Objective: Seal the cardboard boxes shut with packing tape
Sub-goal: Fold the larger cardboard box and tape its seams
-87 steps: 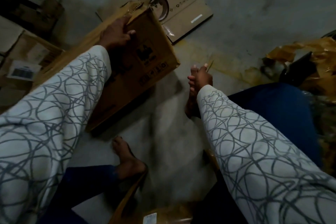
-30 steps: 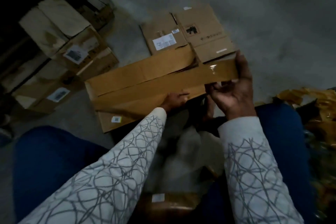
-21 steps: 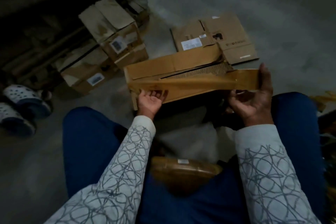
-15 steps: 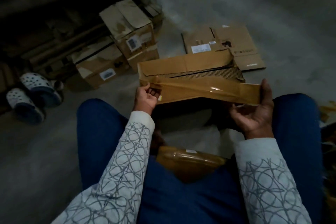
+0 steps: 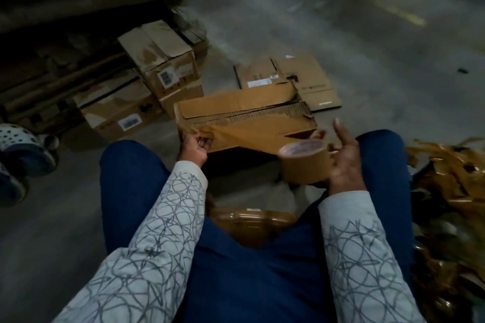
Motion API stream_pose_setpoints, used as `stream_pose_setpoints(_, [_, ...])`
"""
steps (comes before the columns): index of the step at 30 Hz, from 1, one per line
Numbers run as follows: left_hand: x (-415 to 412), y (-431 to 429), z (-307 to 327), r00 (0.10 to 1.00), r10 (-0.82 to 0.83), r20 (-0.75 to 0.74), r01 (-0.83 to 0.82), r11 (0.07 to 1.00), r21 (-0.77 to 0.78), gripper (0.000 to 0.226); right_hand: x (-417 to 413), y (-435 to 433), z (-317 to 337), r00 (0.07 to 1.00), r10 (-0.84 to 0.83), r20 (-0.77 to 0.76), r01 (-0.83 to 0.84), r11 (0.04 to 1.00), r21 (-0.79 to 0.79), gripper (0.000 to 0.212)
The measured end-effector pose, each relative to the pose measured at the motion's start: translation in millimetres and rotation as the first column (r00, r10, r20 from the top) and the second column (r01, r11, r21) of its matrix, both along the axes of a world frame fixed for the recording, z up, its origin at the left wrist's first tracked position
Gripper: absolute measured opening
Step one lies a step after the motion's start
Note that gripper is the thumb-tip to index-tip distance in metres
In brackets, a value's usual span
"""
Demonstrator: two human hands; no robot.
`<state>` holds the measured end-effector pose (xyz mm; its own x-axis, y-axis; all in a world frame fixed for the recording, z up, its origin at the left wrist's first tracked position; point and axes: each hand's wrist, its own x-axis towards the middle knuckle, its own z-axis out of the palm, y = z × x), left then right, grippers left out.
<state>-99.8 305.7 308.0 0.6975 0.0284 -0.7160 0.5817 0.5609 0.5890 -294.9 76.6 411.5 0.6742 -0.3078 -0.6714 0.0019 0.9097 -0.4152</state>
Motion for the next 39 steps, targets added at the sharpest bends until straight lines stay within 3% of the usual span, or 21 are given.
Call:
stream_pose_setpoints(4, [5, -14, 8, 0.998, 0.049, 0.042, -0.049, 0.999, 0.008, 0.018, 5, 59, -27, 0.947, 0.322, 0.004, -0.314, 0.919, 0.239, 0.102])
stream_pose_setpoints(6, [3, -13, 10, 0.998, 0.034, 0.045, -0.036, 0.999, 0.035, 0.013, 4, 95, -40, 0.850, 0.518, -0.095, -0.491, 0.845, 0.212, 0.082])
stream_pose_setpoints(9, [-7, -5, 4, 0.995, -0.069, 0.074, 0.059, 0.990, 0.129, 0.014, 3, 121, -40, 0.700, 0.685, -0.203, -0.693, 0.720, 0.042, 0.037])
stream_pose_setpoints(12, [-12, 2, 2, 0.963, -0.267, 0.025, 0.251, 0.931, 0.266, 0.017, 6, 117, -41, 0.715, 0.680, -0.164, -0.689, 0.725, 0.006, 0.030])
stream_pose_setpoints(13, [-9, 3, 2, 0.932, -0.362, -0.009, 0.343, 0.873, 0.348, 0.020, 7, 115, -42, 0.722, 0.675, -0.155, -0.682, 0.731, 0.006, 0.034])
stream_pose_setpoints(14, [-5, 6, 3, 0.882, -0.466, -0.068, 0.440, 0.765, 0.470, 0.026, 8, 114, -43, 0.733, 0.666, -0.138, -0.671, 0.741, 0.013, 0.037])
stream_pose_setpoints(15, [-2, 11, 4, 0.821, -0.548, -0.163, 0.517, 0.590, 0.620, 0.036, 8, 113, -45, 0.745, 0.657, -0.117, -0.659, 0.752, 0.025, 0.039])
stream_pose_setpoints(17, [3, 24, 12, 0.684, -0.609, -0.403, 0.562, 0.087, 0.822, 0.058, 11, 112, -45, 0.758, 0.645, -0.098, -0.643, 0.764, 0.052, 0.038])
stream_pose_setpoints(18, [3, 32, 21, 0.630, -0.601, -0.492, 0.549, -0.104, 0.830, 0.063, 12, 112, -45, 0.763, 0.641, -0.086, -0.638, 0.768, 0.062, 0.039])
stream_pose_setpoints(20, [3, 45, 38, 0.542, -0.634, -0.551, 0.460, -0.325, 0.826, 0.063, 10, 111, -46, 0.738, 0.673, -0.053, -0.672, 0.740, 0.038, 0.040])
stream_pose_setpoints(22, [-8, 53, 66, 0.361, -0.772, -0.524, 0.349, -0.409, 0.843, 0.057, 8, 110, -44, 0.714, 0.700, -0.020, -0.700, 0.714, 0.013, 0.023])
stream_pose_setpoints(23, [-20, 55, 84, 0.222, -0.848, -0.482, 0.384, -0.378, 0.842, 0.051, 7, 109, -41, 0.714, 0.701, -0.003, -0.700, 0.713, 0.020, 0.017])
stream_pose_setpoints(25, [-60, 59, 121, -0.061, -0.937, -0.345, 0.674, -0.293, 0.678, 0.031, 6, 106, -35, 0.737, 0.676, 0.022, -0.676, 0.735, 0.049, 0.017])
stream_pose_setpoints(26, [-82, 62, 135, -0.149, -0.948, -0.280, 0.796, -0.283, 0.535, 0.023, 6, 104, -34, 0.749, 0.662, 0.027, -0.662, 0.747, 0.053, 0.018])
stream_pose_setpoints(27, [-101, 68, 141, -0.186, -0.958, -0.219, 0.870, -0.264, 0.417, 0.029, 5, 104, -32, 0.755, 0.655, 0.030, -0.655, 0.754, 0.053, 0.016])
stream_pose_setpoints(29, [-131, 83, 136, -0.135, -0.985, -0.109, 0.936, -0.163, 0.313, 0.066, 6, 106, -27, 0.783, 0.621, 0.014, -0.622, 0.783, 0.026, 0.012])
stream_pose_setpoints(31, [-148, 91, 130, 0.007, -1.000, -0.015, 0.934, 0.001, 0.356, 0.087, 7, 107, -21, 0.840, 0.542, 0.002, -0.542, 0.840, -0.037, 0.018])
stream_pose_setpoints(33, [-161, 95, 136, 0.132, -0.990, 0.042, 0.904, 0.138, 0.405, 0.083, 6, 108, -9, 0.889, 0.458, -0.012, -0.455, 0.880, -0.139, 0.028])
stream_pose_setpoints(35, [-176, 101, 147, 0.239, -0.970, 0.047, 0.865, 0.235, 0.444, 0.073, 3, 111, 3, 0.889, 0.458, -0.019, -0.448, 0.858, -0.251, 0.034])
stream_pose_setpoints(37, [-191, 105, 157, 0.305, -0.952, -0.004, 0.849, 0.270, 0.455, 0.062, 1, 116, 12, 0.855, 0.519, -0.025, -0.491, 0.791, -0.367, 0.036])
stream_pose_setpoints(39, [-201, 107, 161, 0.371, -0.927, -0.061, 0.840, 0.306, 0.449, 0.066, -1, 122, 20, 0.818, 0.573, -0.043, -0.534, 0.729, -0.428, 0.039])
